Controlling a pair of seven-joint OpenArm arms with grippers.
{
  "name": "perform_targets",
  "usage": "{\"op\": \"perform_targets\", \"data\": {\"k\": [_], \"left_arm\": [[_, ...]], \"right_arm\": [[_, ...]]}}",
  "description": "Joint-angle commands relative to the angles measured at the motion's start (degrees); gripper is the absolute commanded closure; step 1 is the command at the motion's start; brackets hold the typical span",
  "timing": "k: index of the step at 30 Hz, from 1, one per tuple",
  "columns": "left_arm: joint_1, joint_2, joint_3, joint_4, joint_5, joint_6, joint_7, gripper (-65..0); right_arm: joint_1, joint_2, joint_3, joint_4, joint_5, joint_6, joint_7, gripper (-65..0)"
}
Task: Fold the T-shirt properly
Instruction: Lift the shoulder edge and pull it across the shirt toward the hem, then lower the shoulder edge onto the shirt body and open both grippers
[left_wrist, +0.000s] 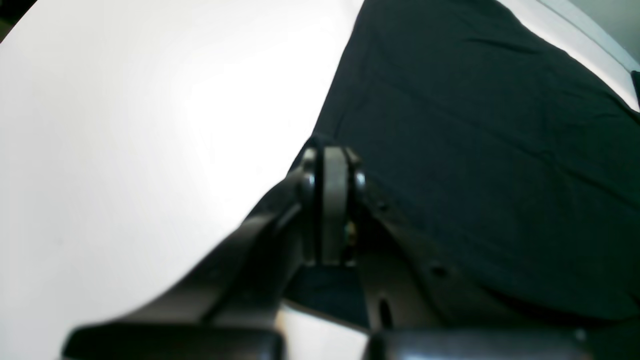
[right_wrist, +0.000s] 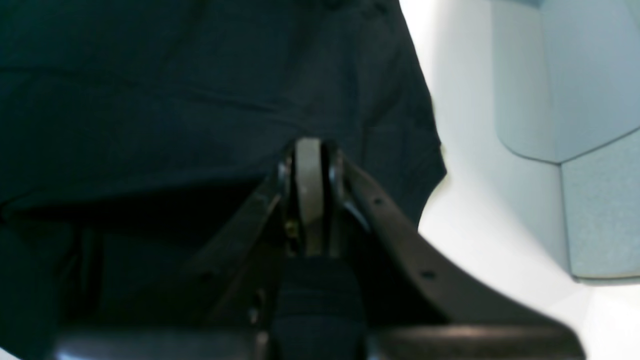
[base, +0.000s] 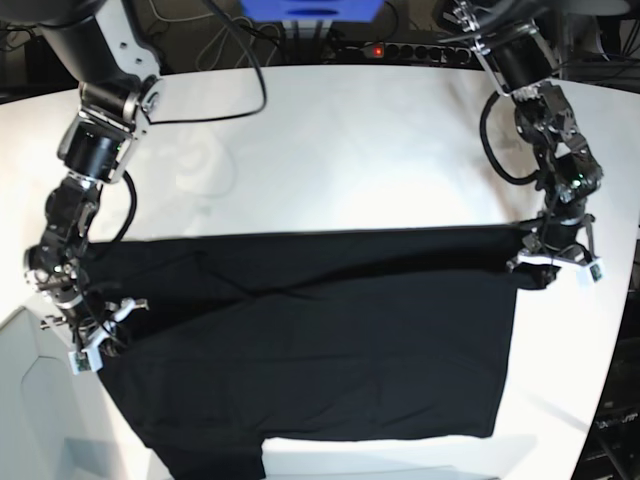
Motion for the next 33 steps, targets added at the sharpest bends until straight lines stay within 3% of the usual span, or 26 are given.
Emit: {"op": "perform_targets", "data": {"k": [1,15,18,23,25,33], "left_arm": [[-1.98,-0.79,-0.13,1.11,-0.49,-0.21,-1.46,0.0],[-7.52,-0.79,2.07,-4.43,-0.49,-0.03,-1.46,-0.7],[-8.58,-0.79,2.07,-6.98,-0.49,-0.03,-1.46,-9.2],[-9.37,-0.79,1.63,-8.12,-0.49,-0.03,-1.81,-42.1],[-9.1,-0.79,1.63,-7.77,-0.75,-0.39,-1.72,-50.6],[-3.83,-0.53,1.45,-7.51,-1.1,-0.56,-2.16,-52.6]], "right_arm": [[1.64,0.74,0.06,0.92,0.84,0.36,1.49,0.0],[1.29,1.89,0.06,0.83,0.84,0.36,0.96,0.0],[1.03,1.89,0.06,0.83,0.84,0.36,0.88,-6.3],[0.5,1.89,0.06,1.36,0.84,0.36,0.88,-26.4],[0.5,1.89,0.5,1.36,0.84,0.36,0.88,-31.1],[-4.07,1.8,0.5,6.11,0.93,0.36,1.23,-32.5]]}}
